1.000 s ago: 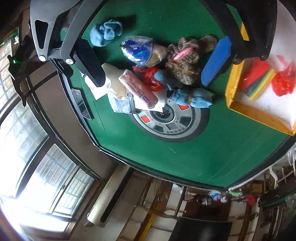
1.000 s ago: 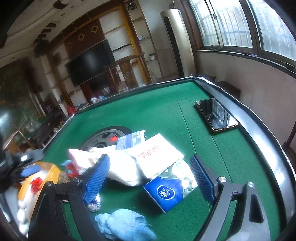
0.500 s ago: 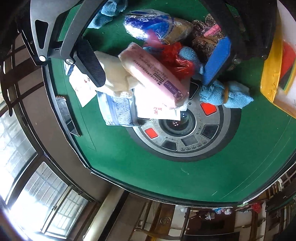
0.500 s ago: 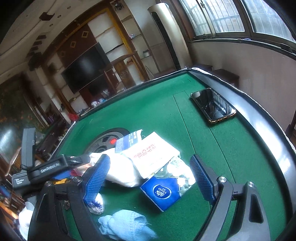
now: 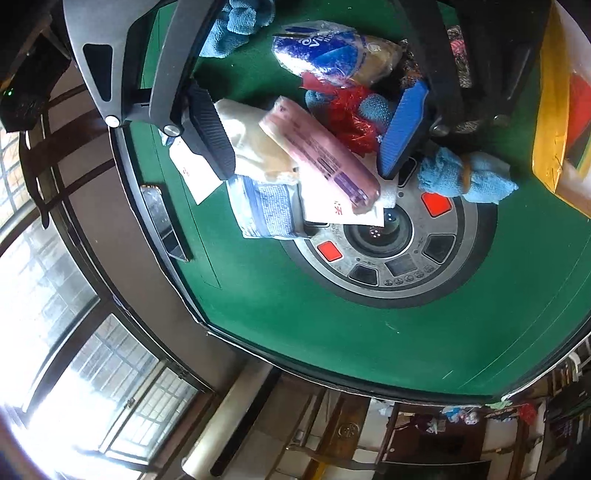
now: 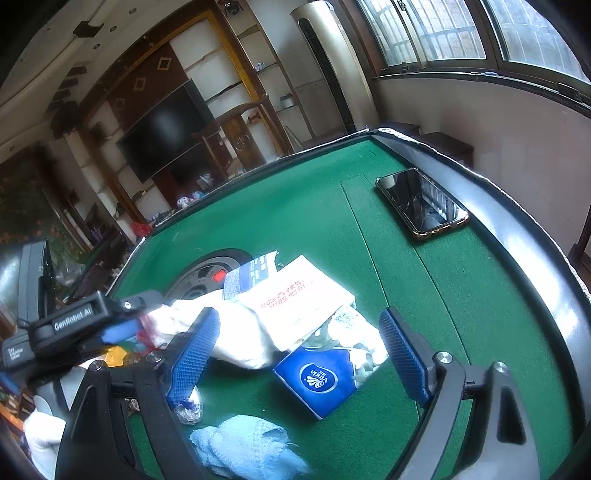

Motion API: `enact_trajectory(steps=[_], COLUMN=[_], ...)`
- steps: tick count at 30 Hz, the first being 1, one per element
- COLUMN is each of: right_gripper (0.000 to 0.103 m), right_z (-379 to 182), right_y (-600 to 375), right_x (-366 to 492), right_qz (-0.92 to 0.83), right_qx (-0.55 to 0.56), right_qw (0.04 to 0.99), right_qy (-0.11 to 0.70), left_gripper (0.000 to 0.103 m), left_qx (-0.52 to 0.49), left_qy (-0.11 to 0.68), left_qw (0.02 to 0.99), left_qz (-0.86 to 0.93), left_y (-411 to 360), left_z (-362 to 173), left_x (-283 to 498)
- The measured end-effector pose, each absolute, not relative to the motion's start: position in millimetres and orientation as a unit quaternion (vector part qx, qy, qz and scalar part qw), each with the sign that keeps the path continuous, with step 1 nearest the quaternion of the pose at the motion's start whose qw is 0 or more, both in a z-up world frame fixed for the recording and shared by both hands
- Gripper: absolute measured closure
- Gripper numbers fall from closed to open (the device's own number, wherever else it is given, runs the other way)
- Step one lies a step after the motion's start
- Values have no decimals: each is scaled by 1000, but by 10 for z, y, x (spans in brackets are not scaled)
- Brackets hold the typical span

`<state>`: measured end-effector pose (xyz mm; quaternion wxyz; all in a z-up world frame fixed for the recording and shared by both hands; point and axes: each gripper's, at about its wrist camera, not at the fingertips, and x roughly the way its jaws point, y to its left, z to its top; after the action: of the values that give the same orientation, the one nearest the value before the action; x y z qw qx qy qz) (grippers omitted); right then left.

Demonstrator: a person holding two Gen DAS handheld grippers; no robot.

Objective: Organize soft objects
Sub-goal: 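Reach into the pile and grasp the pink tissue packet with the left tool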

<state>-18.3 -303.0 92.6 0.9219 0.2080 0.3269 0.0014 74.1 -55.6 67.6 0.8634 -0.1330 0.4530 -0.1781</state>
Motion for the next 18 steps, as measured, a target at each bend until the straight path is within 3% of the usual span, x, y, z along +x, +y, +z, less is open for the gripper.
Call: enact_trajectory(steps=[6, 14, 18], right_gripper=[19, 19, 19], right_z=[903, 874, 874], right_y=[-3004, -3013, -3015], right_x=[-156, -151, -159], right_qz=[0, -3, -2], right_qx=[203, 202, 202], right_qw=[919, 916, 915], right_qy=[339, 348, 348], left_gripper=[24, 24, 24], left_qx=[-131, -24, -87], left_qy=[475, 480, 501], left_qw=[845, 844, 830], left_qz=[-206, -237, -229], left_y=[-566, -1098, -997], left_z=[649, 738, 578], left_x=[891, 820, 900])
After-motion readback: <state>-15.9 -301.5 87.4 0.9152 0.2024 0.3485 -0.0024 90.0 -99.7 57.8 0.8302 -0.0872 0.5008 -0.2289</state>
